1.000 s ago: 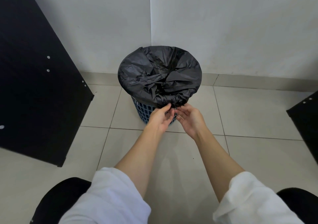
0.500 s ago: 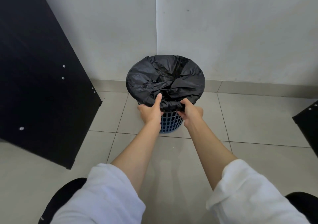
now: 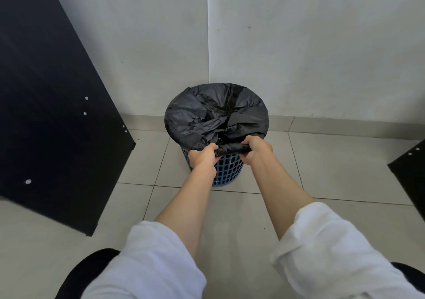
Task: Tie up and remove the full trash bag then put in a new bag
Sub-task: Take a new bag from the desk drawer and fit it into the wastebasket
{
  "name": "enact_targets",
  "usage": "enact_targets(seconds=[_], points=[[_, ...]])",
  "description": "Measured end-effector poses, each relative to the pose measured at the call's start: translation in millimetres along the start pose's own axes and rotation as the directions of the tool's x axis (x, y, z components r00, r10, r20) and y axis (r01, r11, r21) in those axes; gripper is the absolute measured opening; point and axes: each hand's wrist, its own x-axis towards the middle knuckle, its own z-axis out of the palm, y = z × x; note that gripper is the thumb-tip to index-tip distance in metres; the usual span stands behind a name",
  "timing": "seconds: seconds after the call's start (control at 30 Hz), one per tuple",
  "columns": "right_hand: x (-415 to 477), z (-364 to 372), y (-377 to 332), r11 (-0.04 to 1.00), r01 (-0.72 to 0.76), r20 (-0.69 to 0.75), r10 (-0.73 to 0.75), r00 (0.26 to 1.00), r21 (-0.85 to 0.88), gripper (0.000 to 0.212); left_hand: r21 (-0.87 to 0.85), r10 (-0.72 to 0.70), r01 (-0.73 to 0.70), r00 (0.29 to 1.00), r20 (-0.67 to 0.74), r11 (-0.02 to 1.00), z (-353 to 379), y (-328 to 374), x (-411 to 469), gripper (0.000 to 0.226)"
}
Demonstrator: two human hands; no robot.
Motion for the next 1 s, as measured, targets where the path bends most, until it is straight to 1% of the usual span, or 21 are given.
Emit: enact_targets(seconds=[0.07,0.13,0.17,0.23,0.3,0.33,0.4,0.47,0.53,0.63,0.67,0.73,0.8,0.87,0.9,0.97,1.0], points=[[1.1,1.5,-1.7,0.998,-0.034,0.047,0.036,0.998,-0.054,0.021,0.006,-0.001,0.001,1.0,0.002,1.0,-0.6,-0.7,1.3,0.044],[0.7,3.5,1.1,0.996,-0.064,0.107,0.071,0.992,-0.063,0.024,0.002,-0.003,0.003,1.0,0.008,1.0,-3.0,-0.3,1.5,0.044],[0.7,4.5,4.7,0.996,-0.083,0.155,0.088,0.984,-0.043,0.027,-0.002,-0.002,0.002,1.0,0.015,1.0,-5.1,0.5,2.7,0.044],[2.1,5.0,14.6,0.996,-0.086,0.233,0.076,0.969,0.033,0.038,-0.018,-0.001,0.002,0.999,0.035,1.0,-10.3,2.3,7.5,0.044],[1.6,2.4,23.1,0.983,-0.08,0.28,0.031,0.959,0.163,0.043,-0.025,-0.005,0.006,0.999,0.048,1.0,-12.8,5.1,8.2,0.045],[0.8,-0.9,27.2,0.964,-0.081,0.314,-0.002,0.95,0.252,0.041,-0.023,-0.005,0.007,0.999,0.054,1.0,-12.4,5.9,8.4,0.045],[1.0,-12.3,35.2,0.909,-0.097,0.378,-0.07,0.923,0.405,0.027,-0.022,-0.011,0.012,0.998,0.061,1.0,-10.0,4.6,8.4,0.044],[1.6,-23.0,40.0,0.854,-0.129,0.405,-0.102,0.909,0.503,0.015,-0.024,-0.011,0.013,0.997,0.07,1.0,-7.6,2.9,7.6,0.044],[3.9,-24.9,42.0,0.848,-0.124,0.386,-0.1,0.917,0.515,0.011,-0.029,-0.004,0.007,0.997,0.081,1.0,-6.6,3.0,9.0,0.044],[8.6,-16.2,40.5,0.866,-0.11,0.344,-0.074,0.936,0.487,0.012,-0.037,-0.005,0.009,0.996,0.093,0.999,-5.9,5.9,7.6,0.042],[10.3,-13.0,39.0,0.865,-0.109,0.316,-0.06,0.947,0.49,0.014,-0.043,-0.006,0.01,0.996,0.089,0.999,-4.7,6.7,6.6,0.043],[14.6,-8.6,35.7,0.865,-0.106,0.252,-0.025,0.967,0.491,0.027,-0.051,-0.006,0.01,0.996,0.084,0.999,-2.1,6.4,6.5,0.046],[16.2,-4.5,28.8,0.888,-0.085,0.172,0.006,0.985,0.453,0.035,-0.05,-0.011,0.015,0.997,0.078,0.999,-0.5,5.1,5.9,0.046],[15.1,0.2,20.6,0.906,-0.047,0.078,0.015,0.997,0.421,0.032,-0.044,-0.015,0.018,0.998,0.067,0.999,0.2,5.1,5.7,0.047],[12.0,2.6,16.9,0.916,-0.023,0.044,0.006,0.999,0.401,0.028,-0.042,-0.015,0.018,0.998,0.061,0.999,0.3,5.1,5.8,0.046],[4.4,7.5,11.7,0.944,0.024,-0.004,-0.025,1.0,0.328,0.011,-0.038,-0.018,0.02,0.998,0.055,0.999,-0.2,4.5,5.7,0.045],[1.4,9.9,9.9,0.957,0.034,-0.025,-0.028,0.999,0.286,0.012,-0.034,-0.02,0.022,0.998,0.052,0.999,-0.8,3.9,5.6,0.044]])
